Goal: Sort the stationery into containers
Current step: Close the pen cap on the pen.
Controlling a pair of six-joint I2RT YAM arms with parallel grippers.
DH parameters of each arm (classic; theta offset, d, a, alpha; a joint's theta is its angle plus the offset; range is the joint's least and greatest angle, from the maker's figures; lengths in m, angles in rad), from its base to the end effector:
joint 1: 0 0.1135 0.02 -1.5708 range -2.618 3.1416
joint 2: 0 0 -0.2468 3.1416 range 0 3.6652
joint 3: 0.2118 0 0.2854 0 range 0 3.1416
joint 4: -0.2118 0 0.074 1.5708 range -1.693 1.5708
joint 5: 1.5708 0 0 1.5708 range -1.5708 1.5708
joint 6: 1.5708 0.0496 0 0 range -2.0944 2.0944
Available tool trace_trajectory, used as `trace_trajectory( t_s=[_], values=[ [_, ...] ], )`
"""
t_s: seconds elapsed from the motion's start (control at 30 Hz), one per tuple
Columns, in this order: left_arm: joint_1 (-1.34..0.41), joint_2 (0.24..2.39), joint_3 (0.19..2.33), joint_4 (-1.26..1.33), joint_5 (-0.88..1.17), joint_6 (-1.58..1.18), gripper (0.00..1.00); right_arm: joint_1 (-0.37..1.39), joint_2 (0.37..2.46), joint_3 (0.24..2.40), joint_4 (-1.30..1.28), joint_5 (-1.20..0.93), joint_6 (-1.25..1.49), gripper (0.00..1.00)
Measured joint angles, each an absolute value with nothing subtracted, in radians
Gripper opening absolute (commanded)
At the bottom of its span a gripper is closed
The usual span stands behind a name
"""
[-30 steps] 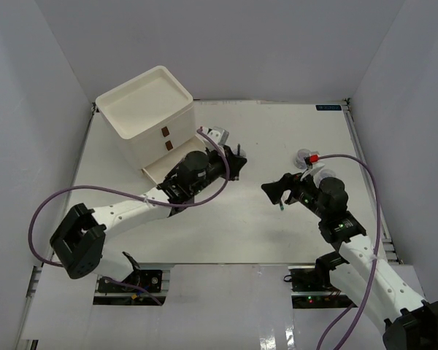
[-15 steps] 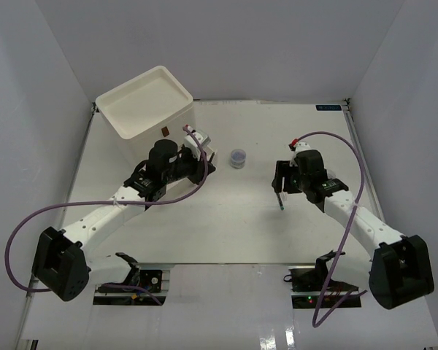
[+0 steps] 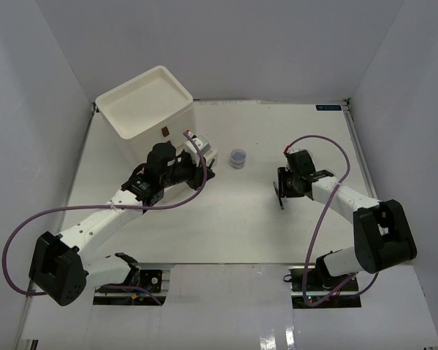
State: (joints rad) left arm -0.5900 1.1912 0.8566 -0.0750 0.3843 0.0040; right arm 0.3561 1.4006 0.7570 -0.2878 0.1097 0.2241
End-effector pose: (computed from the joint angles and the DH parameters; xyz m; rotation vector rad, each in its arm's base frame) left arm 0.2571 -0.1945 0.2600 0.8343 1.8486 -0.7559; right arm 0.2934 0.1033 0.1383 -0.1194 2.4944 0.1051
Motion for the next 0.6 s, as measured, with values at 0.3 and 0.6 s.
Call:
trace_trajectory(
  t_s=[0.3, 0.6],
  values=[
    [-0.59, 1.184, 0.856, -0.075, 0.385, 0.004, 0.23, 0.351, 1.451, 0.765, -0.288, 0.131, 0.222, 0.35],
    [-0.59, 1.184, 0.856, -0.075, 0.385, 0.003, 0.23, 0.347, 1.496, 0.773, -0.279, 0.131, 0.219, 0.33]
  ],
)
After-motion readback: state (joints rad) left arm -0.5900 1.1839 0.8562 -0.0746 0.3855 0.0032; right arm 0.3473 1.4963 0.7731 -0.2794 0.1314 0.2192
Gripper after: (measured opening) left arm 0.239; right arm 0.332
